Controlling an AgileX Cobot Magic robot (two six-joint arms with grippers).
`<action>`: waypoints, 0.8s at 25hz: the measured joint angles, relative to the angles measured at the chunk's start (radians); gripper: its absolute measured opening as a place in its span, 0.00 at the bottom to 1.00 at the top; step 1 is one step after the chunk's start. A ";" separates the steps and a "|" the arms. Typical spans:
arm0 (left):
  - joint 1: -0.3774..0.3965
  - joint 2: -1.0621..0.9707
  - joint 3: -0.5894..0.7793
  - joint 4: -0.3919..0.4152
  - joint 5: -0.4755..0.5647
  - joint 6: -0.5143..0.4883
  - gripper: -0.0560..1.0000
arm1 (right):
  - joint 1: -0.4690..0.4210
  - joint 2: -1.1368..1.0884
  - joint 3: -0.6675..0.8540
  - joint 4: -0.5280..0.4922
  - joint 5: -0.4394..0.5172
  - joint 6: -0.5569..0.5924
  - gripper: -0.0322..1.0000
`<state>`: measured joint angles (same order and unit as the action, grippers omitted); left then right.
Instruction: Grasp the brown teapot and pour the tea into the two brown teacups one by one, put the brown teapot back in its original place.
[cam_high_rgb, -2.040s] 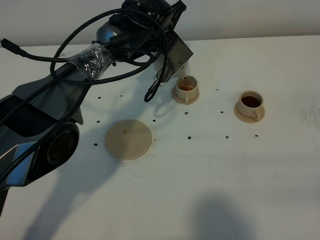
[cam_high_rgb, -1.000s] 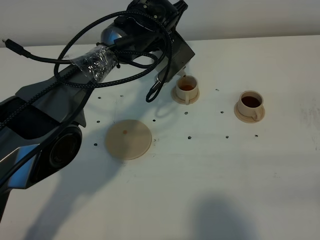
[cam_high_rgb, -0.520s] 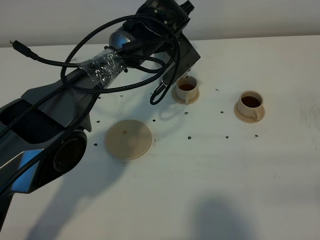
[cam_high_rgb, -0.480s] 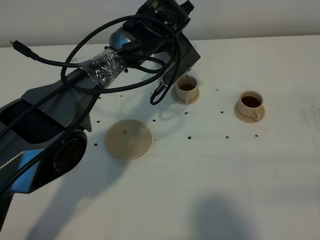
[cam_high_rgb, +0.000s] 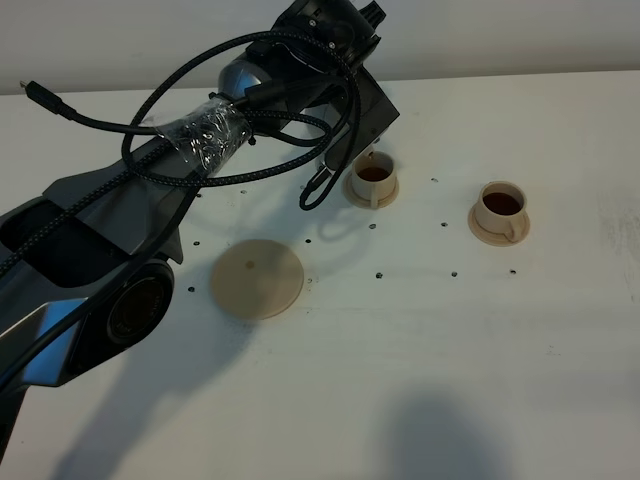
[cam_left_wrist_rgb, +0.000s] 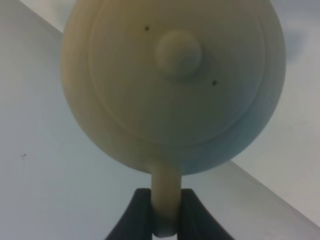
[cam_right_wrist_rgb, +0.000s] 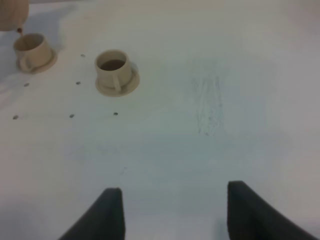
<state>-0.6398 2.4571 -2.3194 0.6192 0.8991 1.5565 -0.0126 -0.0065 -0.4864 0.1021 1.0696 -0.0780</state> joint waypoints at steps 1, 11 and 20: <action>0.000 0.000 0.000 0.000 0.001 0.000 0.20 | 0.000 0.000 0.000 0.000 0.000 0.000 0.47; 0.000 0.000 0.000 0.005 0.009 0.000 0.20 | 0.000 0.000 0.000 0.000 0.000 0.000 0.47; 0.000 0.000 0.000 0.011 0.009 -0.007 0.20 | 0.000 0.000 0.000 0.000 0.000 0.000 0.47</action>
<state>-0.6398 2.4571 -2.3194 0.6297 0.9081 1.5497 -0.0126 -0.0065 -0.4864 0.1021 1.0696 -0.0780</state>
